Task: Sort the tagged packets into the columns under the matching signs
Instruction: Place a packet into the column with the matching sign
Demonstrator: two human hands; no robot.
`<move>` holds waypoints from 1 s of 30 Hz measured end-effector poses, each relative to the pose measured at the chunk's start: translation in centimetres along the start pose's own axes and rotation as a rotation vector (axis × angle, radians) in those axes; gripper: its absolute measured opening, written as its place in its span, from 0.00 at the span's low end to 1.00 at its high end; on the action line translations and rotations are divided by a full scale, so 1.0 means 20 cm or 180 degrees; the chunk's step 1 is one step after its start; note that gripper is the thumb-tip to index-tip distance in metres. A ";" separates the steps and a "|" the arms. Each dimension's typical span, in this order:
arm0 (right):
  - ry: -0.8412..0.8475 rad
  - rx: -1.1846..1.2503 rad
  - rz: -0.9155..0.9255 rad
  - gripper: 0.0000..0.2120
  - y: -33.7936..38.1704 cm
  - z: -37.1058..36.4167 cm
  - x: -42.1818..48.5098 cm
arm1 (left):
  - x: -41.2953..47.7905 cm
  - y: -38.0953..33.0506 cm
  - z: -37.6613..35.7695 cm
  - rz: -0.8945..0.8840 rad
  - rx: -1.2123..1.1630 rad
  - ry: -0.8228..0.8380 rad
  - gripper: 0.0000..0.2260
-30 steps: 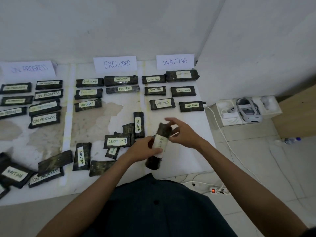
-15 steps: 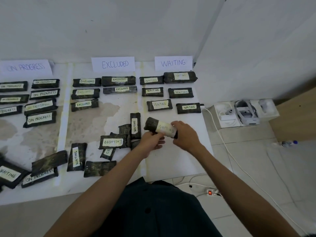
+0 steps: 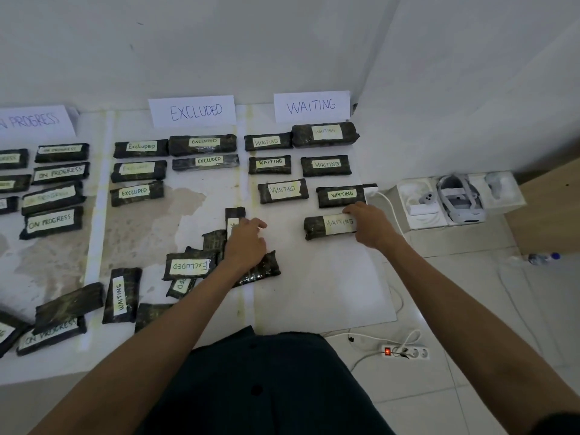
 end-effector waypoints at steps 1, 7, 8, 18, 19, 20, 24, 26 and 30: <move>0.0031 -0.0062 -0.0023 0.27 -0.01 -0.01 0.00 | 0.00 0.04 0.05 0.0077 0.0369 -0.0230 0.17; 0.0180 -0.0218 -0.0220 0.34 0.04 0.02 -0.02 | -0.03 0.24 0.17 0.0831 0.1078 -0.0458 0.33; 0.0139 -0.0185 -0.0219 0.34 0.07 0.04 -0.02 | -0.02 0.25 0.17 0.0838 0.1098 -0.0441 0.33; 0.0074 0.0393 0.0235 0.26 0.44 -0.01 0.02 | 0.11 0.12 0.15 0.0435 0.1923 -0.0356 0.27; 0.0053 0.0414 0.0277 0.26 0.46 -0.02 0.03 | 0.11 0.11 0.15 0.0396 0.1926 -0.0354 0.26; 0.0007 0.0421 0.0303 0.26 0.47 -0.01 0.03 | 0.11 0.10 0.16 0.0341 0.1910 -0.0355 0.26; -0.0082 0.0235 0.0263 0.28 0.44 0.00 0.06 | 0.12 0.00 0.12 -0.0209 0.1742 -0.0131 0.25; 0.0061 0.0056 0.0196 0.29 0.39 -0.03 0.07 | 0.13 -0.07 0.06 -0.0596 0.1688 0.0139 0.27; 0.0155 0.0046 0.0143 0.26 0.30 -0.06 0.07 | 0.16 -0.17 -0.04 -0.0963 0.1725 0.0428 0.27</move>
Point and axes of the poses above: each hand's wrist, its own x-axis towards the middle knuckle, its own z-axis out of the back of the hand, y = z × x, the point moved 9 cm from there along x, towards the middle knuckle, and after that the axes turned 7 degrees about -x, right-handed, at the moved point
